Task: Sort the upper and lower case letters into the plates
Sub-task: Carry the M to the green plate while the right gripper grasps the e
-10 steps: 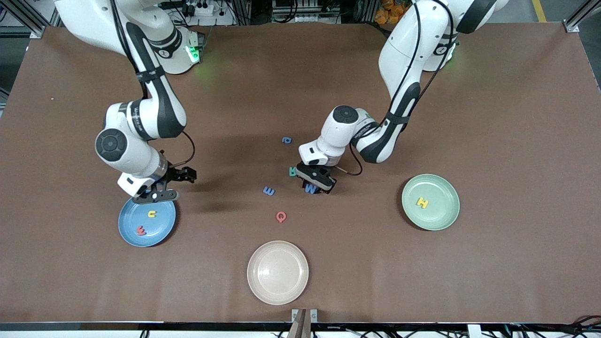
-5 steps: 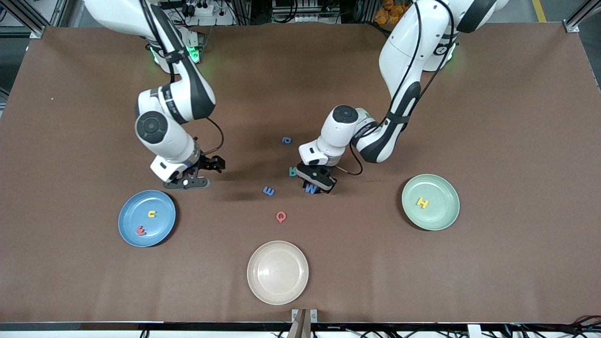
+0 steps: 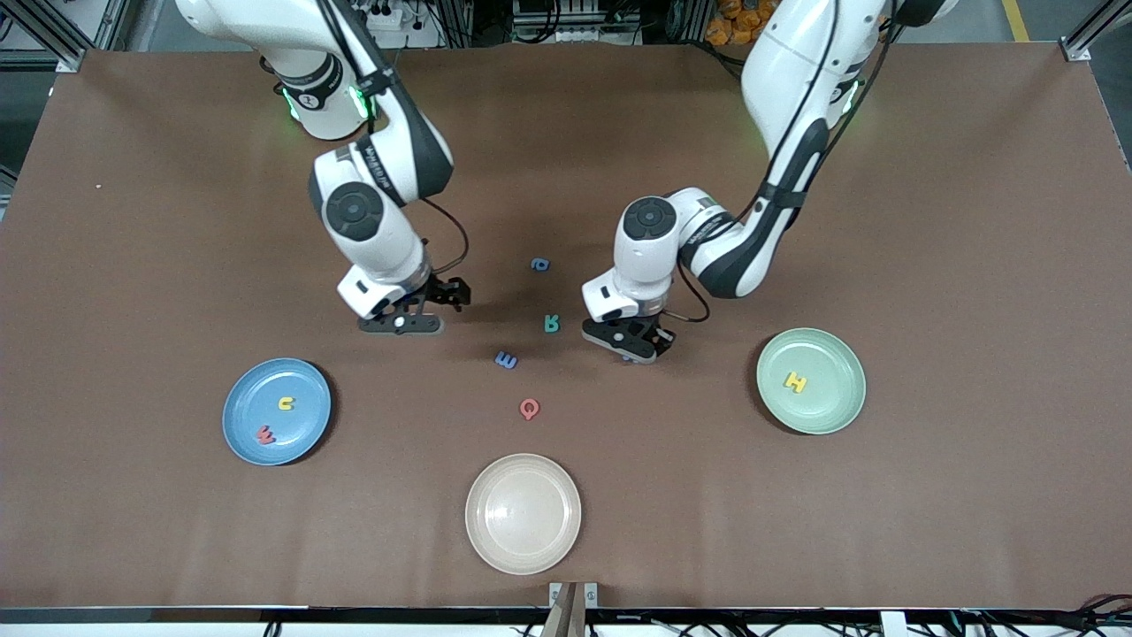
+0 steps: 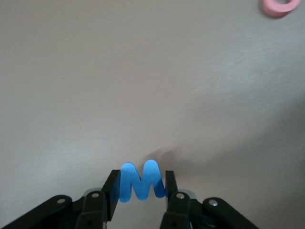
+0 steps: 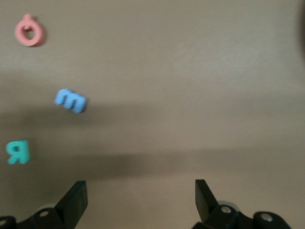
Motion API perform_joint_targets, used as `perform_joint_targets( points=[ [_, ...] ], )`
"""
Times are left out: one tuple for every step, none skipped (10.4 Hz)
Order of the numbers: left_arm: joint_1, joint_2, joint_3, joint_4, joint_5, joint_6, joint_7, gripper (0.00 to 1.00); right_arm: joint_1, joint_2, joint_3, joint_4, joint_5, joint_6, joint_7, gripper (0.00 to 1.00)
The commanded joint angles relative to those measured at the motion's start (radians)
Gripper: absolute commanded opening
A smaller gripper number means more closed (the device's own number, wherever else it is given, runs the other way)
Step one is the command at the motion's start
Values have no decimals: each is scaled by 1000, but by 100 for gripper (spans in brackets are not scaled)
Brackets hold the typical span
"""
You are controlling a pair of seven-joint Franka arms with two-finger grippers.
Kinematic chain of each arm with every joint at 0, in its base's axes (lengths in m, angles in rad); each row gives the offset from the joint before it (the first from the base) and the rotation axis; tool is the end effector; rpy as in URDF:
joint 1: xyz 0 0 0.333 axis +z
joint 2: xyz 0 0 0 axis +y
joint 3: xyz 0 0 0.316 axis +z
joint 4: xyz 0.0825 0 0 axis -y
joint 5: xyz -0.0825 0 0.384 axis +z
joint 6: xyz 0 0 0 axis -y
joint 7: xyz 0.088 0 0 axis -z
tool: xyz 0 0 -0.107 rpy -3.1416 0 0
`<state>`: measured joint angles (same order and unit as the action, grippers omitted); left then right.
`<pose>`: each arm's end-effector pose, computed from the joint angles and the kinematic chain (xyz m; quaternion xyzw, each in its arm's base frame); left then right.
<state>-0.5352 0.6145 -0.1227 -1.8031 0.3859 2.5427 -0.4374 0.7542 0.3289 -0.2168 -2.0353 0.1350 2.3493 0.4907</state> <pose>0.5284 -0.4058 0.2178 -0.9634 0.2453 -0.1014 0.0367 0.5085 0.3092 0.2856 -0.9997 0.0187 0.0084 0.0103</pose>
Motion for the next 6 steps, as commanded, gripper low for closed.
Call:
perform_joint_targets(
  points=[
    [198, -71, -153, -51, 8, -82, 119, 0, 22, 51, 87, 4, 17, 68, 133, 100],
    [275, -88, -197, -56, 8, -143, 178, 0, 27, 80, 127, 6, 17, 99, 200, 100],
    [346, -113, -224, -73, 8, -200, 254, 0, 52, 114, 148, 6, 17, 148, 276, 100],
    [429, -139, -248, -112, 7, -209, 320, 0, 79, 151, 158, 7, 15, 192, 325, 100],
    [530, -145, -283, -157, 7, -210, 377, 0, 103, 176, 163, 13, 15, 206, 359, 100],
    [640, -147, -328, -195, 8, -210, 435, 0, 112, 182, 172, 14, 15, 205, 367, 100]
  ],
)
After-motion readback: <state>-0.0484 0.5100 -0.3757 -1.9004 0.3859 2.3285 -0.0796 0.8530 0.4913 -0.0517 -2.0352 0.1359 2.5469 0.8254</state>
